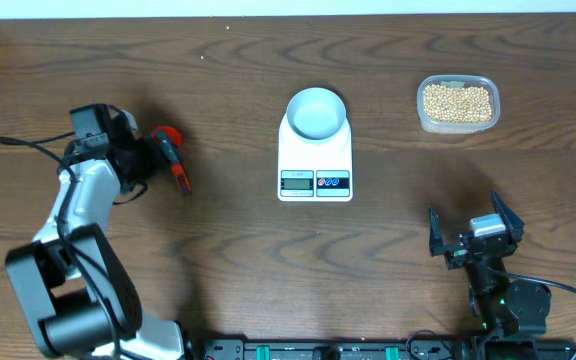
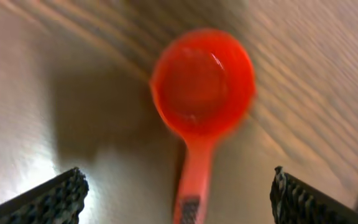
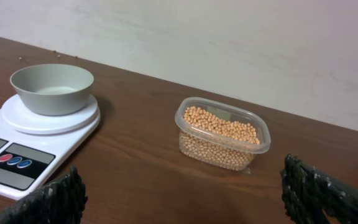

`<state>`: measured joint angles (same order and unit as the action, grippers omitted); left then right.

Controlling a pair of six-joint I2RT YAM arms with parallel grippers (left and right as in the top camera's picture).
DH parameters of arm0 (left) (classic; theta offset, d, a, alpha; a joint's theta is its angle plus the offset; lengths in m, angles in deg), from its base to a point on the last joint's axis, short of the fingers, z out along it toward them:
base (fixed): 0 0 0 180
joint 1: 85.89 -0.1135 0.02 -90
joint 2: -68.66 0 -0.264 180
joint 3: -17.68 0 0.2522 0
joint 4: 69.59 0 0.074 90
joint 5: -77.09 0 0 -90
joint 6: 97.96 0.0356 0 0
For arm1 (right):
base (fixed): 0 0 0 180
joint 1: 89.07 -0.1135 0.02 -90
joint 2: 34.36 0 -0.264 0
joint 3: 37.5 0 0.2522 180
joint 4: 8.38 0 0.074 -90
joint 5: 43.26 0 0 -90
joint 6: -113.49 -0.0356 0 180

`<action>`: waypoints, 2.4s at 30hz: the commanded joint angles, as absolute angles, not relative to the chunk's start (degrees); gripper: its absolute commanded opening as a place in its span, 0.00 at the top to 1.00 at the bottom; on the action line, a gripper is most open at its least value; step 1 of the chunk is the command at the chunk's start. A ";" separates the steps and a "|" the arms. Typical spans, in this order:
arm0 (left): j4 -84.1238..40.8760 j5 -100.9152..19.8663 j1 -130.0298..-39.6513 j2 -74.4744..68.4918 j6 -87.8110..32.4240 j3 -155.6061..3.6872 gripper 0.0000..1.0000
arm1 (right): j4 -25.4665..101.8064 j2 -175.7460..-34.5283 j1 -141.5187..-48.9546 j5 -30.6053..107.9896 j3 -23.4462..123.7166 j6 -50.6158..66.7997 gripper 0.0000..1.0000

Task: Scoop item into bowl and weigh 50g on scale
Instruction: 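Reach the left gripper to the red scoop and grasp its bowl rim, then lift the red scoop with the left gripper toward the scale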

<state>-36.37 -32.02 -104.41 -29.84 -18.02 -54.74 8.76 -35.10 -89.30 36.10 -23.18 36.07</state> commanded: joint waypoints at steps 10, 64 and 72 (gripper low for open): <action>-46.70 -27.52 -104.81 -35.61 -16.56 -55.59 0.21 | 8.78 -34.90 -89.91 36.30 -23.42 36.40 0.01; -40.37 -35.63 -95.17 -9.76 -66.57 -55.57 0.93 | 8.78 -34.90 -89.91 36.30 -23.42 36.40 0.01; -35.08 -35.61 -84.31 -9.19 -79.96 -55.57 0.93 | 8.78 -34.90 -89.91 36.30 -23.42 36.40 0.01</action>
